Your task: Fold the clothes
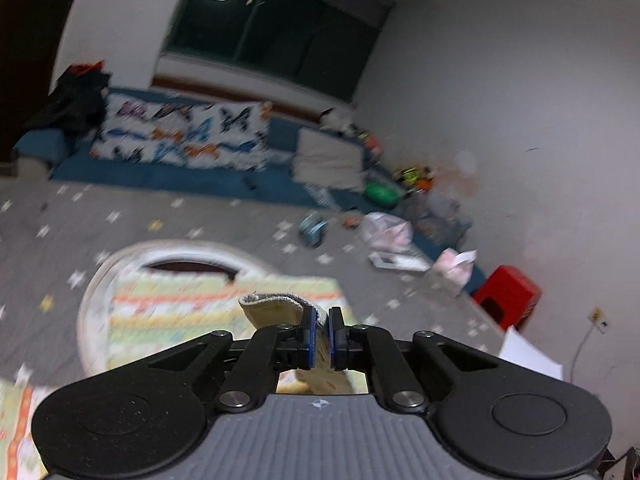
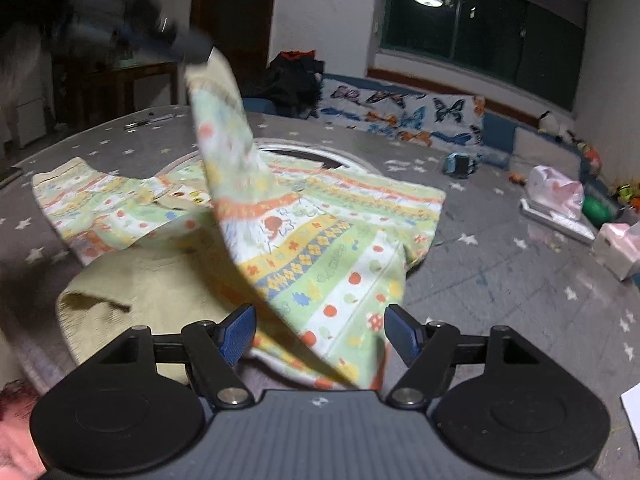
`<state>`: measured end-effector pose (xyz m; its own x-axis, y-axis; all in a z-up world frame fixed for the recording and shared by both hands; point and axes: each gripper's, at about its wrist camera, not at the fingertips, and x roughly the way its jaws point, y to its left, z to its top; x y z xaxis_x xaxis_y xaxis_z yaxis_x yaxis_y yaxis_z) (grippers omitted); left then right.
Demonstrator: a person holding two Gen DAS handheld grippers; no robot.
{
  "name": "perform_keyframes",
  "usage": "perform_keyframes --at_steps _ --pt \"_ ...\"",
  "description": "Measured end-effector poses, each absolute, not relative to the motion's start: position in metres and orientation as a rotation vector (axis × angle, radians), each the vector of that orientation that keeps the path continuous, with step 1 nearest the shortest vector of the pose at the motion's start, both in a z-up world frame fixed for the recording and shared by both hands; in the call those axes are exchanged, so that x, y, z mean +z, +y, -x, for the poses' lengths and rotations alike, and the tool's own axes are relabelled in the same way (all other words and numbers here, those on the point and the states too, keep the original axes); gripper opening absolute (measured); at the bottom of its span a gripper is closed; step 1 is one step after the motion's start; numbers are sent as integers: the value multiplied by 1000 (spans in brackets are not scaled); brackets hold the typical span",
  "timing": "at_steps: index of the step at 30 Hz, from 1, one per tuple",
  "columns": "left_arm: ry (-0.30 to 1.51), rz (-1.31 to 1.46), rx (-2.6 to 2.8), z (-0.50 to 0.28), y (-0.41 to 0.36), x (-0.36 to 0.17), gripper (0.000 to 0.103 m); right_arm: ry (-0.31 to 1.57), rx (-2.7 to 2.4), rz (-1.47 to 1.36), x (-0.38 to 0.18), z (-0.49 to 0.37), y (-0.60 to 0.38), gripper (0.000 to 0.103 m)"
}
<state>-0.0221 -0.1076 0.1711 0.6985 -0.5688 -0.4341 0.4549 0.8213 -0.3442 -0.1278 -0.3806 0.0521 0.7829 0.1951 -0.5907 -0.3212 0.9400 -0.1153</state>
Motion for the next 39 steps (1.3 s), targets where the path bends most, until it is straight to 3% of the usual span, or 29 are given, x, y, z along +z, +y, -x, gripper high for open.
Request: perform_keyframes --at_steps 7,20,29,35,39 --pt "498 190 -601 26 -109 183 6 634 121 211 45 123 -402 72" --pt "741 155 -437 37 -66 91 7 675 175 184 54 144 -430 76" --pt "785 121 -372 41 -53 70 10 660 255 82 87 125 -445 45" --pt "738 131 -344 38 -50 82 10 621 284 95 78 68 -421 32" --pt "755 139 -337 36 -50 76 10 660 238 75 58 40 -417 31"
